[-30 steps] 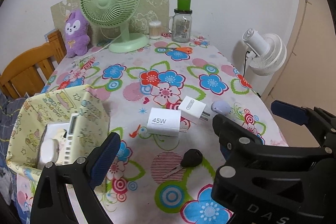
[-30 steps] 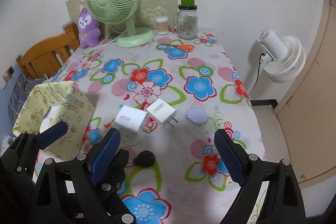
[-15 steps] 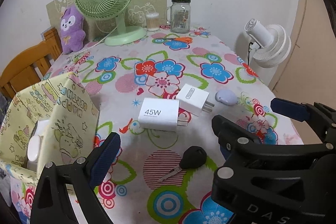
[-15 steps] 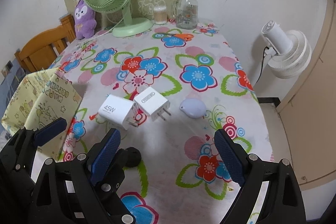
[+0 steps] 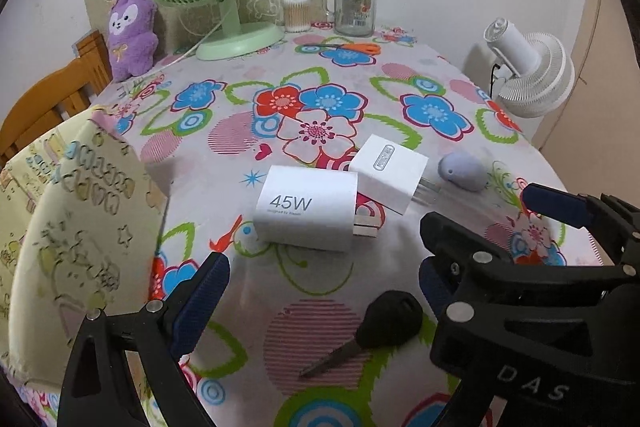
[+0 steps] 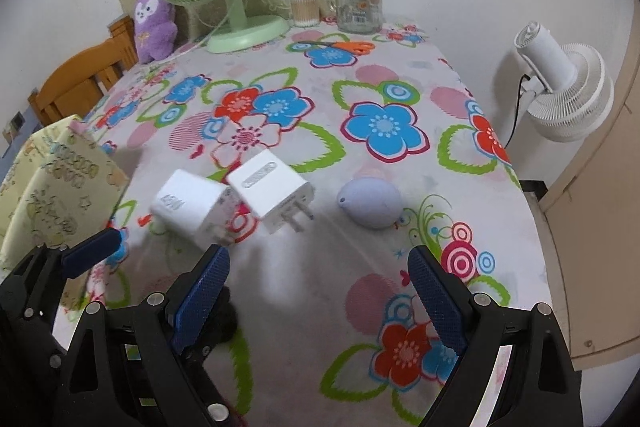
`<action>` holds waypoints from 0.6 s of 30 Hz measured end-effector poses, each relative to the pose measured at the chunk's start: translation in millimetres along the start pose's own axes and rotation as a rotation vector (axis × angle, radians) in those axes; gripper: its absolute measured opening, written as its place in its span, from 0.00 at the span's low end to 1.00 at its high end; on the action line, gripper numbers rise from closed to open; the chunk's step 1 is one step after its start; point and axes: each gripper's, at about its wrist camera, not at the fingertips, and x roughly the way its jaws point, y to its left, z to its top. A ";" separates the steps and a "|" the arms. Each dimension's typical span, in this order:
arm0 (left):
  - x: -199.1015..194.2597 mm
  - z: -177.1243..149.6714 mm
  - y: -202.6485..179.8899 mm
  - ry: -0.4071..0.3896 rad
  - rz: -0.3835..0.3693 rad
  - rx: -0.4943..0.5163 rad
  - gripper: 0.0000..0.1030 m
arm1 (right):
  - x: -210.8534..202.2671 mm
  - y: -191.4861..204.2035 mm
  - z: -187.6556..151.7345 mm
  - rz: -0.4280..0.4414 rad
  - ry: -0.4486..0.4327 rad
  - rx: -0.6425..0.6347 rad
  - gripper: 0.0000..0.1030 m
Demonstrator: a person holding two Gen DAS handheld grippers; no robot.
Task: Organize rigid objects
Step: 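Grasp the larger white charger with the left tool while the right tool grasps the MINGYI charger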
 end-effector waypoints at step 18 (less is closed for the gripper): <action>33.1 17.9 6.3 0.070 -0.025 -0.008 0.82 | 34.5 1.7 20.4 0.012 0.027 -0.012 0.90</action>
